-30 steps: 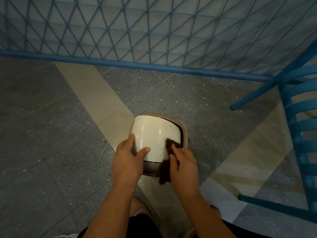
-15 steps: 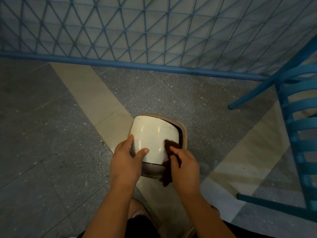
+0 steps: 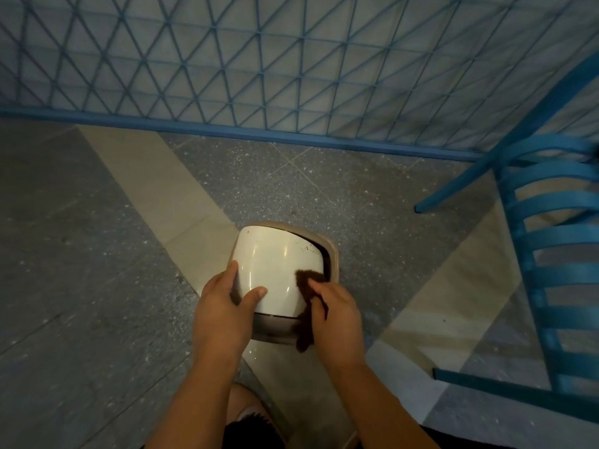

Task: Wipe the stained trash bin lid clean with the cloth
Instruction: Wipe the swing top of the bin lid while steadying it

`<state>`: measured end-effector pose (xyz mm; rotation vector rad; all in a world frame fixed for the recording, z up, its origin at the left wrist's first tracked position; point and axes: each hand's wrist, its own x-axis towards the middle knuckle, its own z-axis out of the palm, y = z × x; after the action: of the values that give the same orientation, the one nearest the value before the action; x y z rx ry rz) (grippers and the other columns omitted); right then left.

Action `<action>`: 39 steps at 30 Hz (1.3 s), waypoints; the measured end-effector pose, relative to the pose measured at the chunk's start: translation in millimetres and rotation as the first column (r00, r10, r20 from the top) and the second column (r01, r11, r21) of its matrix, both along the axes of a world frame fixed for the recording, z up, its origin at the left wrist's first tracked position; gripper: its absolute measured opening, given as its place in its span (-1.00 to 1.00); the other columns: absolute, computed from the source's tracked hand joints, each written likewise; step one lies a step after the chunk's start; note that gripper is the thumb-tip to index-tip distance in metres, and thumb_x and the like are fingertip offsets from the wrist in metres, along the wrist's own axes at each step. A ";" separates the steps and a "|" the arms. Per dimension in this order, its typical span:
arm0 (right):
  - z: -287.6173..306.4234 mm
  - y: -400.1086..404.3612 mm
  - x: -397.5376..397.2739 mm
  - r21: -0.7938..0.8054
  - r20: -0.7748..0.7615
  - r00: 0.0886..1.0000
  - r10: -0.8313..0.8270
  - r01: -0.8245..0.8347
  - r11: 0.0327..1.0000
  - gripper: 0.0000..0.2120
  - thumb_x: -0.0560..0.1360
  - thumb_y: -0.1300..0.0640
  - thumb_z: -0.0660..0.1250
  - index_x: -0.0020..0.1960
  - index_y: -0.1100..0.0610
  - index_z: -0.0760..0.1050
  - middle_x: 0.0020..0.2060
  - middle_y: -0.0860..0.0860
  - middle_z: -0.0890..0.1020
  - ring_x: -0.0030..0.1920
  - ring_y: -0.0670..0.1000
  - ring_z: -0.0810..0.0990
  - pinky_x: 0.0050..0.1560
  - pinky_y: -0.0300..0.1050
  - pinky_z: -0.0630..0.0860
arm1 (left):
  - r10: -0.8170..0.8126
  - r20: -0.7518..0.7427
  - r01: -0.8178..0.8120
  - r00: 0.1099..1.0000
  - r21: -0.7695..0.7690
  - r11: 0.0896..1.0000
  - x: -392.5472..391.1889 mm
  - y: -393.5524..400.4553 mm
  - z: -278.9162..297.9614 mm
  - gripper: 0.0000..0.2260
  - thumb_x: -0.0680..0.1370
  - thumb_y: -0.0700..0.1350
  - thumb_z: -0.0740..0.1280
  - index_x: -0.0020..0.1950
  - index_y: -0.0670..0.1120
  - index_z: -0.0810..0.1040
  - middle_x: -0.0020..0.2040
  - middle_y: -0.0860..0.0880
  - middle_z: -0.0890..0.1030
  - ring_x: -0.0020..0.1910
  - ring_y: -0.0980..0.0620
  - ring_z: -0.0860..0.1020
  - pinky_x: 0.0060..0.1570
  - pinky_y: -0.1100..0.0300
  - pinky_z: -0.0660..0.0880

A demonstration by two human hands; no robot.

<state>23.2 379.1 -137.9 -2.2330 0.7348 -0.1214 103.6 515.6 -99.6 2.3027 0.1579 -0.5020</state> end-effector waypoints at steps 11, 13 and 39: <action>9.6 -7.8 56.2 -0.119 0.042 0.994 0.100 -0.094 0.988 -0.67 0.56 0.27 0.19 0.25 0.06 0.54 0.22 0.05 0.55 0.22 0.05 0.48 0.28 -0.16 0.35 | 0.000 0.038 0.000 0.999 -0.012 1.000 -1.2 4.0 -9.4 -0.41 0.49 0.07 0.38 0.49 0.03 0.30 0.38 0.02 0.41 0.33 0.00 0.39 0.29 0.08 0.35; 0.8 -14.8 47.1 -0.009 -0.012 0.999 -0.042 0.042 0.999 -0.69 0.58 0.18 0.20 0.28 -0.01 0.51 0.20 0.03 0.56 0.21 0.02 0.50 0.26 -0.17 0.37 | 0.005 0.035 -0.004 0.999 -0.019 1.000 -0.6 4.9 -10.2 -0.41 0.49 0.07 0.39 0.49 0.03 0.30 0.39 0.02 0.40 0.33 0.00 0.39 0.30 0.07 0.34; 8.0 -35.6 86.6 0.146 -0.580 0.811 -0.079 0.198 0.969 -0.75 0.58 0.24 0.11 -0.26 0.24 0.36 -0.27 0.08 0.44 -0.17 0.04 0.44 -0.19 -0.15 0.37 | -0.030 0.006 0.030 1.000 -0.009 1.000 1.5 6.0 -10.8 -0.39 0.50 0.06 0.38 0.50 0.05 0.25 0.43 0.01 0.35 0.36 -0.04 0.36 0.35 -0.06 0.37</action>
<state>109.8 343.5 -130.0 -2.0190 1.1758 0.5608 105.2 521.6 -110.4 2.3005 0.1188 -0.5106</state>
